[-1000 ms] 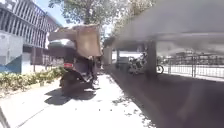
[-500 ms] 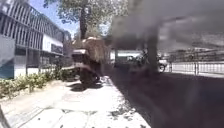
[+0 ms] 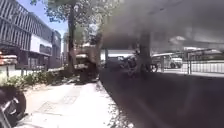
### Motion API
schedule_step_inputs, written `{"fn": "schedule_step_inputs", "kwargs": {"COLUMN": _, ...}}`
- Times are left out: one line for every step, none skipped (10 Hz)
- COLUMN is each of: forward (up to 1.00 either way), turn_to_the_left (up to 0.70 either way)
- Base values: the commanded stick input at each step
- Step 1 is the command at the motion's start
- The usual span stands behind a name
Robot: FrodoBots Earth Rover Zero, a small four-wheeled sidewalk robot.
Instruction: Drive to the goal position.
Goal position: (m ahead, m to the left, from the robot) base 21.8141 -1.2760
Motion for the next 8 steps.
{"fn": "schedule_step_inputs", "kwargs": {"forward": 0.70, "turn_to_the_left": 0.00}}
{"fn": "schedule_step_inputs", "kwargs": {"forward": 0.70, "turn_to_the_left": 0.00}}
{"fn": "schedule_step_inputs", "kwargs": {"forward": 0.70, "turn_to_the_left": 0.00}}
{"fn": "schedule_step_inputs", "kwargs": {"forward": 0.70, "turn_to_the_left": 0.00}}
{"fn": "schedule_step_inputs", "kwargs": {"forward": 0.70, "turn_to_the_left": 0.00}}
{"fn": "schedule_step_inputs", "kwargs": {"forward": 0.70, "turn_to_the_left": 0.00}}
{"fn": "schedule_step_inputs", "kwargs": {"forward": 0.70, "turn_to_the_left": 0.00}}
{"fn": "schedule_step_inputs", "kwargs": {"forward": 0.70, "turn_to_the_left": 0.00}}
